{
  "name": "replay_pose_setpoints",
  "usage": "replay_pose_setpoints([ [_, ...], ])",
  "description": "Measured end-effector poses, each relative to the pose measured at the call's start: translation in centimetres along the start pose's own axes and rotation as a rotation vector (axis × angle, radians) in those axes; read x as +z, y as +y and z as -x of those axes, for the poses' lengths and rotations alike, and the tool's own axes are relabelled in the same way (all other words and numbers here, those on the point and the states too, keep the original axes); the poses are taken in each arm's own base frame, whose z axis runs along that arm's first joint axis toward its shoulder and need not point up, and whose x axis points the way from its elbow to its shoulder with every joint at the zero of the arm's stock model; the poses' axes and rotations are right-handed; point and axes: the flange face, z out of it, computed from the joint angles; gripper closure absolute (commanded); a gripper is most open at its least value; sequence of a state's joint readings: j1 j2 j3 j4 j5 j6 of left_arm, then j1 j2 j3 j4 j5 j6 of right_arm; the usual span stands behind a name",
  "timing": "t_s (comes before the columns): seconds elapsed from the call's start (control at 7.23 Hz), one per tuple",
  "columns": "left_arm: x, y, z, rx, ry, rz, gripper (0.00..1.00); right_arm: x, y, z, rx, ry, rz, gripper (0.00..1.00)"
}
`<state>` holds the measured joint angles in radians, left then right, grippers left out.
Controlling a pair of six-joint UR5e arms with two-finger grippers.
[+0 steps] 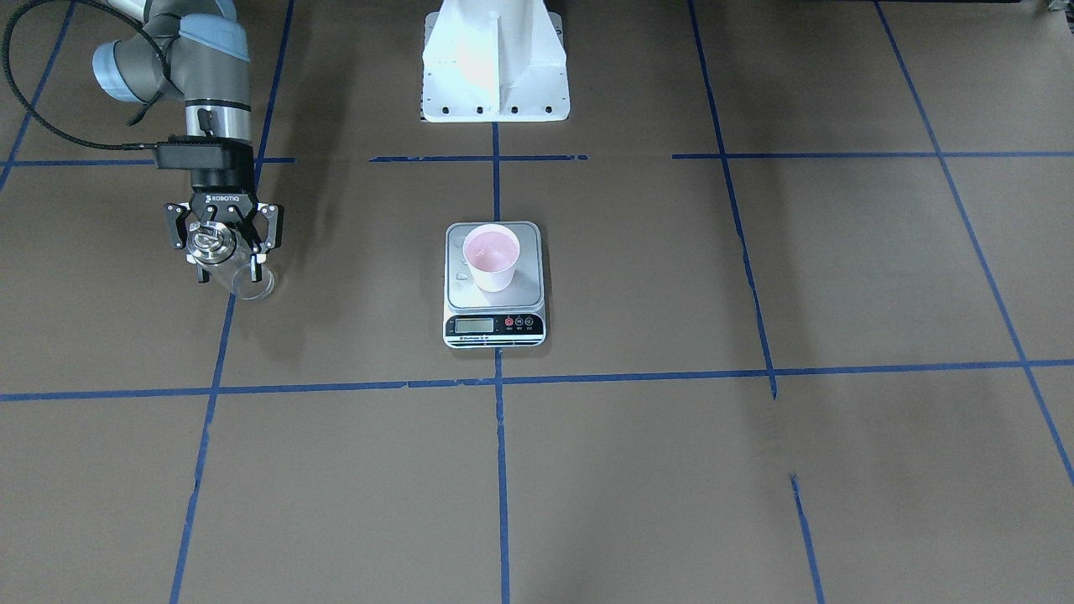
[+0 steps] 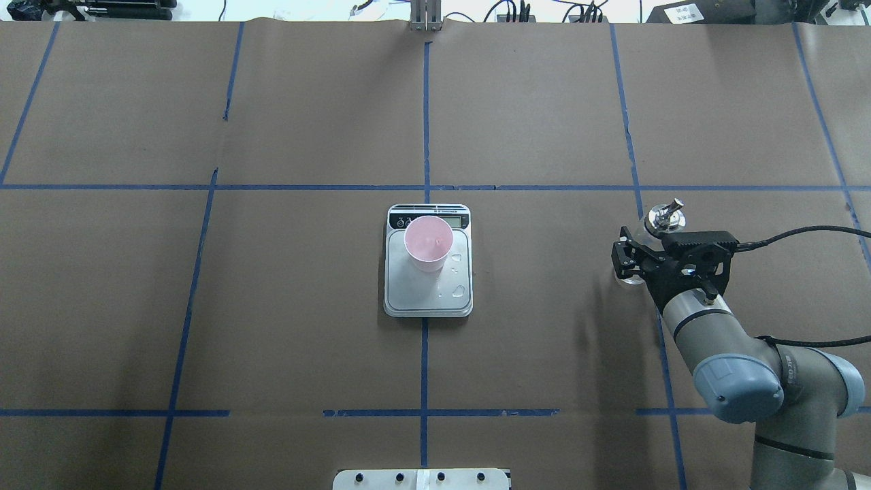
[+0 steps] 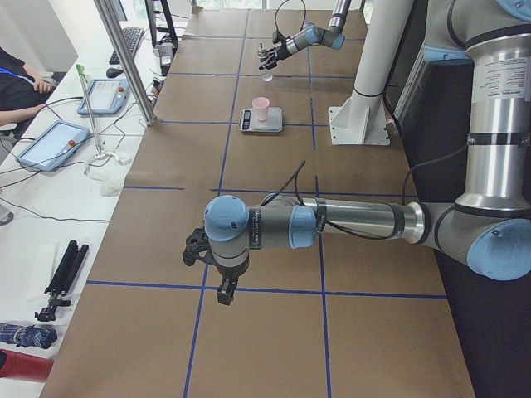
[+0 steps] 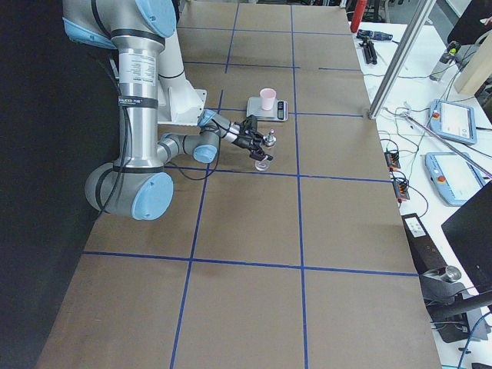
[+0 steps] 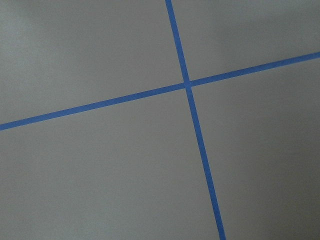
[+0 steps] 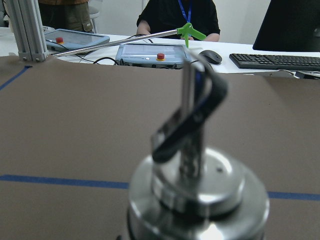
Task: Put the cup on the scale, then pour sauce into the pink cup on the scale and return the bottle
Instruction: 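Lower the sauce bottle to its original spot with the right gripper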
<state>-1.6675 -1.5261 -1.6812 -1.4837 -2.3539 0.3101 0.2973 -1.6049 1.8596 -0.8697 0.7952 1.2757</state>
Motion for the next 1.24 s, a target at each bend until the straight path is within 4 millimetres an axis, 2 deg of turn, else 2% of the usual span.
replay_pose_setpoints([
  [0.28, 0.0, 0.0, 0.0, 0.001, -0.001, -0.001, 0.00, 0.0, 0.1, 0.1, 0.071, -0.004, 0.021, 0.00],
  [0.97, 0.0, 0.0, 0.0, 0.001, 0.001, -0.001, 0.00, 0.3, 1.2, -0.9, 0.036, 0.018, 0.023, 0.00],
  [1.24, 0.0, 0.0, 0.0, 0.001, 0.002, -0.001, 0.00, -0.4, 2.4, -0.6, 0.017, 0.009, 0.019, 0.00],
])
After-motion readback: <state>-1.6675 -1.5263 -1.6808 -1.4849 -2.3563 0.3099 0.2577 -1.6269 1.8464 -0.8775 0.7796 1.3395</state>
